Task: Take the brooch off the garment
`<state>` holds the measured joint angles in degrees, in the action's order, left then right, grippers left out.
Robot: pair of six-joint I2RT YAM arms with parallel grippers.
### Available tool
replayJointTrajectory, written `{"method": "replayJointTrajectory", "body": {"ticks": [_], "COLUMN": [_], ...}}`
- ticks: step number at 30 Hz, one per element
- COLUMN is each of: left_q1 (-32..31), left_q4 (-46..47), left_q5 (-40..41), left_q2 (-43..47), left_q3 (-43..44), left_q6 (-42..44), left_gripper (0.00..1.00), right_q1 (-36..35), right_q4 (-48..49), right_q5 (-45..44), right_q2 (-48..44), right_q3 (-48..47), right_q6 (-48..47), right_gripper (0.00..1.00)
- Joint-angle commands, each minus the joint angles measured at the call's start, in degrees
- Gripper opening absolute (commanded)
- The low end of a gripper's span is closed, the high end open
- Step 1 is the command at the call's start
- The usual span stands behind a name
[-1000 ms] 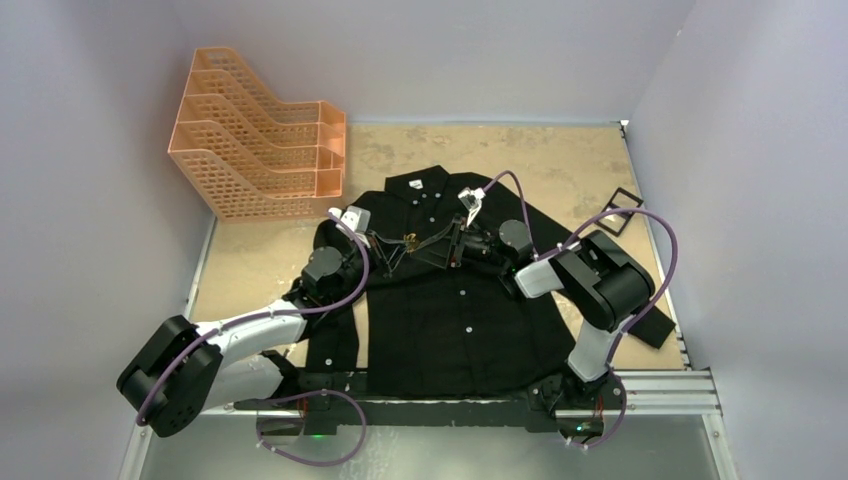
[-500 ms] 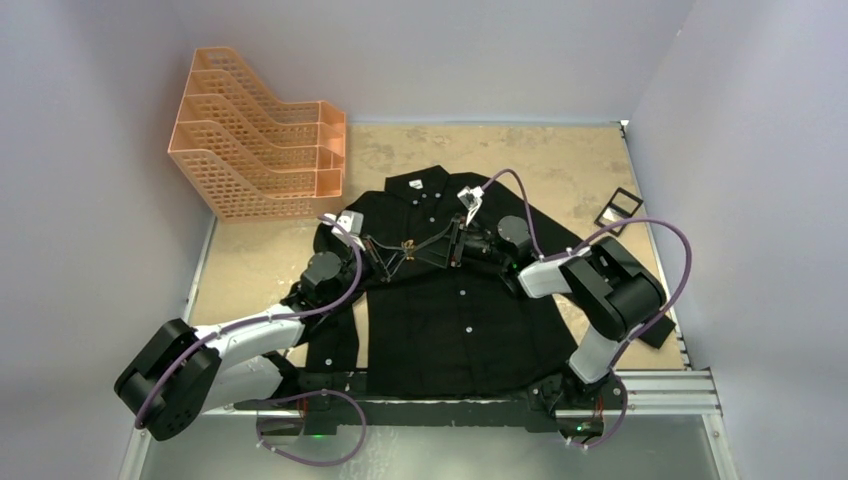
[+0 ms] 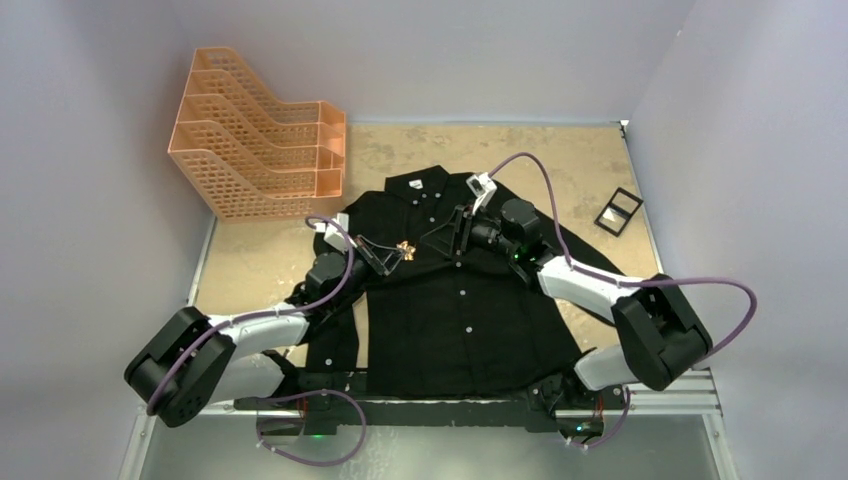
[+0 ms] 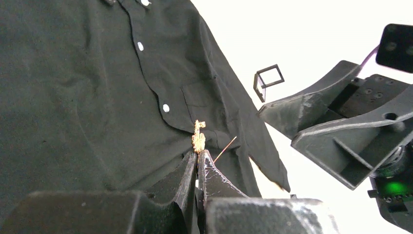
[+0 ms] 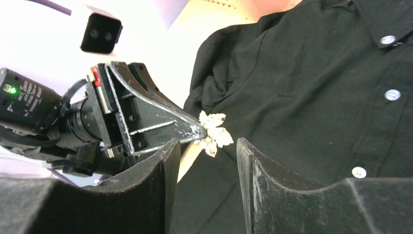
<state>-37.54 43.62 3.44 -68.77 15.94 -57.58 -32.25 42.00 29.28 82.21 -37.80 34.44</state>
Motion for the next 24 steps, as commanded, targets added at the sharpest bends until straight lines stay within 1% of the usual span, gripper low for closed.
{"method": "replayJointTrajectory", "body": {"ticks": [1,4,7,10,17,24], "left_q1": [0.9,1.3,1.4,1.5,1.4,1.4], "left_q4": [5.8,9.9,12.5,14.6,16.7,19.3], "left_q5": [-0.8,-2.3,-3.2,-4.7,-5.6,-6.8], "left_q2": [-2.8,-5.2,-7.1,-8.2,-8.0,-7.9], "left_q3": [-0.6,-1.5,-1.7,-1.9,-2.3,-2.7], "left_q6": [-7.7,-10.7,-12.4,-13.2,-13.1,-13.3], "left_gripper": [0.0,0.0,0.0,0.0,0.0,0.0], "right_q1": [-0.4,-1.7,-4.0,-5.5,-6.8,-7.8], "right_q4": [-11.0,-16.4,-22.1,-25.5,-26.5,-26.3], "right_q5": [-4.6,-7.2,-10.3,-12.0,-14.2,-14.4], "right_q2": [-3.3,-4.1,-3.6,-2.7,-1.9,-1.2], "right_q3": [-4.7,-6.9,-9.4,-10.6,-10.2,-10.8], "right_q6": [-3.8,-4.6,-5.3,-4.3,-1.7,-1.5], "right_gripper": [0.49,0.44,0.34,0.24,0.12,0.04]}}
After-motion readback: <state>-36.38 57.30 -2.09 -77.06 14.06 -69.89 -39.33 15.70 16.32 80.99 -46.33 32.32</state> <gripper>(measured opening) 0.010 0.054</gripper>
